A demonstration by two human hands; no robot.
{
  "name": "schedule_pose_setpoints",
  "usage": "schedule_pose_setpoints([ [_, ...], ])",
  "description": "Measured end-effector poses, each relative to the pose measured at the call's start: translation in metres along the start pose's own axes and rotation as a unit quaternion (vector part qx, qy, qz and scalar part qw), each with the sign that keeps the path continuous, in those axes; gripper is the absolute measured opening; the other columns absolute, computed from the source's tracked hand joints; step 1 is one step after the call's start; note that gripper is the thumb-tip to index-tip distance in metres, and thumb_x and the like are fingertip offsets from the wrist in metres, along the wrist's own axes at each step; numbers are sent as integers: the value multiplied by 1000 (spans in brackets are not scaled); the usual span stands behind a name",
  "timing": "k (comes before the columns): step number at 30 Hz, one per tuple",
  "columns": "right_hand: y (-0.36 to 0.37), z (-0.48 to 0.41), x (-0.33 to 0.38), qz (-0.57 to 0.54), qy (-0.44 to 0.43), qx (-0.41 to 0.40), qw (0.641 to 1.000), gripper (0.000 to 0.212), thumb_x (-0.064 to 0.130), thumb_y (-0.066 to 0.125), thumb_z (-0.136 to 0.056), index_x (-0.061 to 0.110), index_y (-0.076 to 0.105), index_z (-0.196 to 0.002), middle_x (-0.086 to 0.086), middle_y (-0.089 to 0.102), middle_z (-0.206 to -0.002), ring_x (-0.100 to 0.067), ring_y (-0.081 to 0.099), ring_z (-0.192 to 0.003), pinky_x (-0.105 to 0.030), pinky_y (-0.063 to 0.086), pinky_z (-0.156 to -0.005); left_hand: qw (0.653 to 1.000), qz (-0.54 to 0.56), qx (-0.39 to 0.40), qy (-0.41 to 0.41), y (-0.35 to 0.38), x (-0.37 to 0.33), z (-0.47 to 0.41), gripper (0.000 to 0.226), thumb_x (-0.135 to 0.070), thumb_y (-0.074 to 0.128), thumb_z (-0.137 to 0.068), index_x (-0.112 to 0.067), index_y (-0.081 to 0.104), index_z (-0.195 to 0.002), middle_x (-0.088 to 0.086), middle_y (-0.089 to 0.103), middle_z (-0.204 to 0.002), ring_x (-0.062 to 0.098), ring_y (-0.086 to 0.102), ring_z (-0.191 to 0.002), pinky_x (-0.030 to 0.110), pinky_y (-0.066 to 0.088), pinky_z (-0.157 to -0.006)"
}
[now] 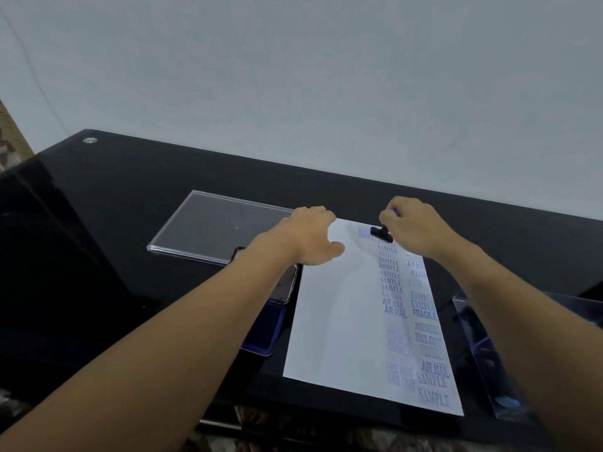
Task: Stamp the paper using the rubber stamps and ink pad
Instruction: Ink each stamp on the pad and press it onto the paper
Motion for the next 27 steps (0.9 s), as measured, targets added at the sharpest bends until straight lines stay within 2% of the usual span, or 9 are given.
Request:
schedule_pose_setpoints([
  [5,15,-15,-3,33,-19,23,999,21,26,42,-101,10,55,-96,-8,63,-89,-19,55,-70,-31,43,-59,998,-36,44,-5,8,2,-13,79,-56,56,-89,-23,26,-153,-3,22,-159,26,11,-148,51,21,-118],
  [9,24,-21,-3,68,-33,40,996,21,28,42,-103,12,55,-99,-7,63,-89,-18,55,-70,-31,43,-60,996,-59,62,-13,15,8,-20,84,-62,56,-85,-25,25,-153,-4,20,-160,26,11,-148,50,24,-116],
  [16,29,-25,-5,86,-35,52,994,19,28,42,-102,13,55,-100,-6,63,-90,-21,59,-74,-31,45,-62,994,-88,67,-11,21,14,-23,77,-61,57,-85,-18,38,-146,-1,31,-155,25,9,-148,47,25,-115],
  [20,30,-28,-3,88,-37,53,994,20,28,43,-102,12,55,-100,-7,63,-91,-25,62,-77,-34,48,-64,993,-98,64,-9,21,14,-23,77,-62,57,-84,-18,39,-145,-1,33,-154,26,8,-148,48,25,-116],
  [27,32,-28,-4,91,-28,64,993,18,28,43,-102,14,55,-99,-7,63,-90,-21,58,-74,-35,48,-66,992,-104,65,-11,22,14,-25,77,-63,57,-84,-18,41,-144,1,32,-155,28,8,-149,50,25,-116],
])
Point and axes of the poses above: each hand's wrist, its own z-axis away from the middle knuckle, its own y-axis out of the palm, x = y × z, the point moved 3 cm from there along -z, towards the middle knuckle
